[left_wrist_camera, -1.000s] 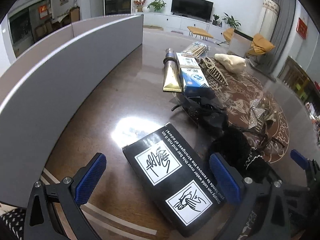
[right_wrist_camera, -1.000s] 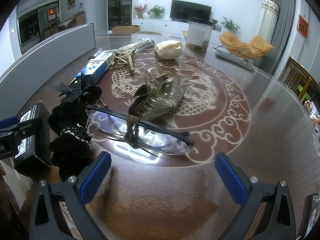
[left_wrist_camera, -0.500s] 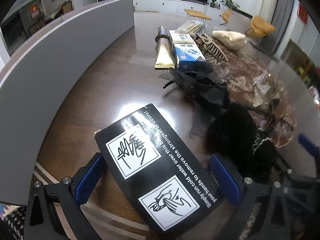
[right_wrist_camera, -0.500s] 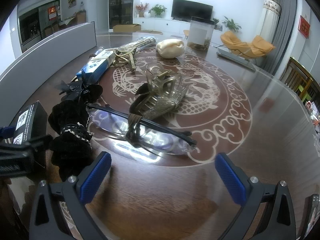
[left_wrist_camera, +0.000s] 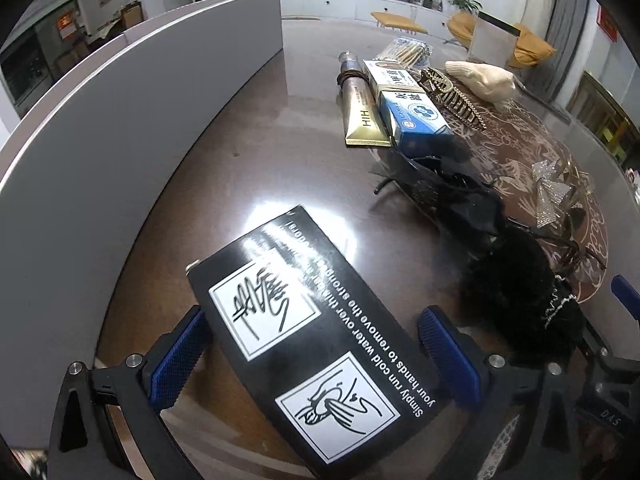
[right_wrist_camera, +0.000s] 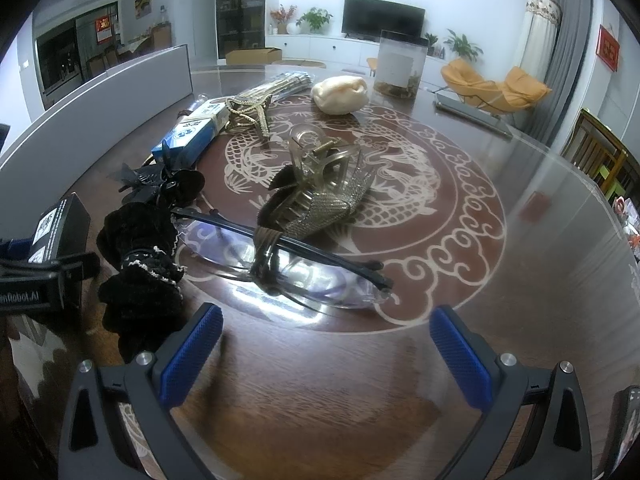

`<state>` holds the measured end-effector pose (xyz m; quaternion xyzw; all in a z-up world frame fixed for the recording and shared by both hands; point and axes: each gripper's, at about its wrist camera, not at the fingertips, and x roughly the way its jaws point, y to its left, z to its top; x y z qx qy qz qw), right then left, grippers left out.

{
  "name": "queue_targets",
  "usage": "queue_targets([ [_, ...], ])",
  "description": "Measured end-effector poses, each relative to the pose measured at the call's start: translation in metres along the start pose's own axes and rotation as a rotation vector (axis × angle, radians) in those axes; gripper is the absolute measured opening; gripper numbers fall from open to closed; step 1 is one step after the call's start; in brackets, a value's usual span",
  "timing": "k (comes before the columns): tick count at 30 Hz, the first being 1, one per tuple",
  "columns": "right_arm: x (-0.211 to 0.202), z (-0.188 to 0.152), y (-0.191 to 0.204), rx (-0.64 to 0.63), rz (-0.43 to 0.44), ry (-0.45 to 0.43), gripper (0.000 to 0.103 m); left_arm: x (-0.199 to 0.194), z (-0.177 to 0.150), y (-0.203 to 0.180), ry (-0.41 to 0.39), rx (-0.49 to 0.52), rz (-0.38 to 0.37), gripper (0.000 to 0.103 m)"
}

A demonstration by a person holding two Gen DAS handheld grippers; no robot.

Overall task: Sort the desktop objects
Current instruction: 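Move the left tool toward the black soap box, then close the left tool on the black soap box while the right tool grasps the black fluffy item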

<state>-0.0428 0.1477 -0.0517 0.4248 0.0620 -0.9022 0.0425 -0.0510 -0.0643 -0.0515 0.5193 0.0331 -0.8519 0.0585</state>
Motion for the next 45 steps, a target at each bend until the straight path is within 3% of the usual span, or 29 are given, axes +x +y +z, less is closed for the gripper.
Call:
queue_targets([
  [26,-0.001,-0.001,-0.004,0.019,0.013,-0.006,0.103,0.002,0.007,0.019,0.165,0.242,-0.104,0.103],
  [45,0.0,0.001,-0.007,0.033,0.028,-0.004,0.103,0.006,0.014,0.015,0.161,0.225,-0.096,0.103],
])
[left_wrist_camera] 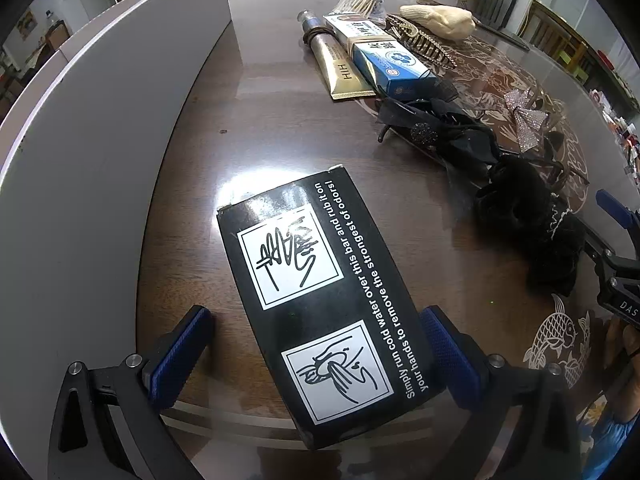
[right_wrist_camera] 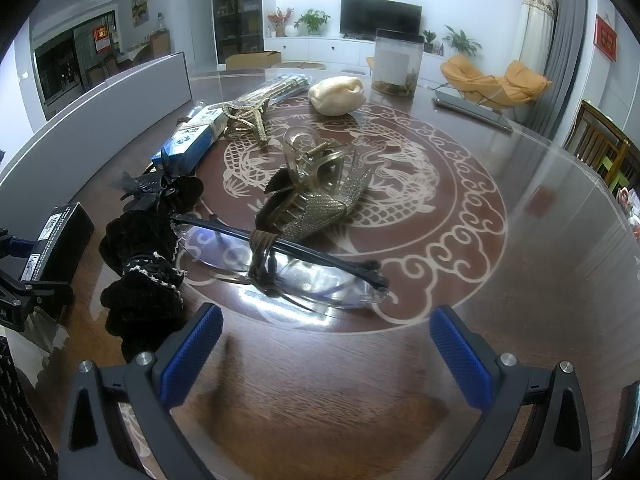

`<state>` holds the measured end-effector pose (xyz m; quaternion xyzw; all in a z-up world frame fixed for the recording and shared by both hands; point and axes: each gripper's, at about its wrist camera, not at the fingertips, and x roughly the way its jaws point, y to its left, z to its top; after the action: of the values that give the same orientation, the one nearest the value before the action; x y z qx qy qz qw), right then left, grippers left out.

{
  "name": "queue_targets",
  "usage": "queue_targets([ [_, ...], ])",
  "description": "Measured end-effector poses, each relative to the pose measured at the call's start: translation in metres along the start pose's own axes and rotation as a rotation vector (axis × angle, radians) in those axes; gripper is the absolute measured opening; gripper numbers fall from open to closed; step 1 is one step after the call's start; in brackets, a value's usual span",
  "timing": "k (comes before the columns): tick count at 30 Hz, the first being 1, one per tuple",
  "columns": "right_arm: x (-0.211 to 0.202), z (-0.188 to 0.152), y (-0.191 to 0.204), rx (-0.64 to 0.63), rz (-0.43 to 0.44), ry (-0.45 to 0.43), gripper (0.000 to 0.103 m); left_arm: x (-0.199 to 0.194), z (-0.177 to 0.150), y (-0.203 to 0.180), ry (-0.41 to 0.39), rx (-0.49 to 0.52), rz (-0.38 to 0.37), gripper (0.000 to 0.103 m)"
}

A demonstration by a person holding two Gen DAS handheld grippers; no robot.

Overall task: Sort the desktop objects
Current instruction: 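Close the left tool on the black soap box while the right tool grasps the black fluffy item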

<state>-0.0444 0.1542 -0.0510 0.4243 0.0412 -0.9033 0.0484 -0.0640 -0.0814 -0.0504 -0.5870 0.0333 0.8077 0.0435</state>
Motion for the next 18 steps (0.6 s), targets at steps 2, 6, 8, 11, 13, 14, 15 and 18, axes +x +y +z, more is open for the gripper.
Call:
queue_targets([
  [2,0.0,0.0,0.0,0.001,0.002,0.001,0.103,0.001,0.002,-0.001,-0.001,-0.001,0.001,0.103],
  [6,0.0,0.0,0.0,0.002,0.003,0.0,0.103,0.001,0.005,-0.001,-0.006,-0.002,0.001,0.103],
  [8,0.0,0.0,0.0,0.003,0.003,0.0,0.103,0.002,0.007,-0.001,-0.008,-0.002,0.001,0.103],
  [11,0.0,0.001,0.0,0.006,0.004,0.001,0.103,0.003,0.009,-0.002,-0.011,-0.002,0.0,0.103],
  [13,0.0,0.001,0.0,0.006,0.003,0.0,0.103,0.004,0.011,-0.002,-0.012,-0.003,0.0,0.103],
  [14,0.0,0.001,0.0,0.006,0.003,0.0,0.103,0.004,0.012,-0.002,-0.012,-0.003,0.0,0.103],
  [15,0.0,0.001,-0.001,0.006,0.003,0.0,0.103,0.004,0.011,-0.002,-0.013,-0.003,0.0,0.103],
  [18,0.0,0.001,-0.001,0.006,0.003,0.001,0.103,0.002,0.006,-0.001,-0.013,-0.003,-0.001,0.103],
])
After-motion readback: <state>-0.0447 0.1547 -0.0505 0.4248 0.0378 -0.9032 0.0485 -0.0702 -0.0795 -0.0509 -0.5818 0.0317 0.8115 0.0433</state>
